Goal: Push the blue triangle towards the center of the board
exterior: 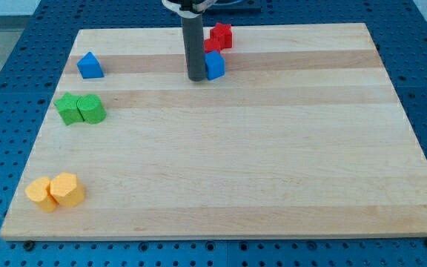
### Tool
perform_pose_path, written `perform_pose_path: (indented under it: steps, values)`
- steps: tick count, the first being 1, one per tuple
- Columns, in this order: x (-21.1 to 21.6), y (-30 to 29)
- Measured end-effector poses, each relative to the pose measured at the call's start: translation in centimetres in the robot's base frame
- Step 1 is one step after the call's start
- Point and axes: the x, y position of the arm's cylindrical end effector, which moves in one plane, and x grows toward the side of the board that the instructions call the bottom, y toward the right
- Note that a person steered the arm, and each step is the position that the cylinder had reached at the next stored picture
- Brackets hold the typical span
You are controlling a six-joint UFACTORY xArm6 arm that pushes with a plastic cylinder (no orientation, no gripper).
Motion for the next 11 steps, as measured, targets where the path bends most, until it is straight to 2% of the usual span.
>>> perform_pose_path:
  steps: [1, 2, 3, 4, 5, 6, 7, 10, 11]
  values:
    - [-0.1, -6.1]
    - [-2.6, -7.9]
    - [-7.9, -9.3]
    - [-10.1, -16.0]
    - [-10.1, -25.2]
    - [-9.2, -25.2]
    - [-5.7, -23.4]
    - [1.6, -9.9]
    - [1.7, -9.4]
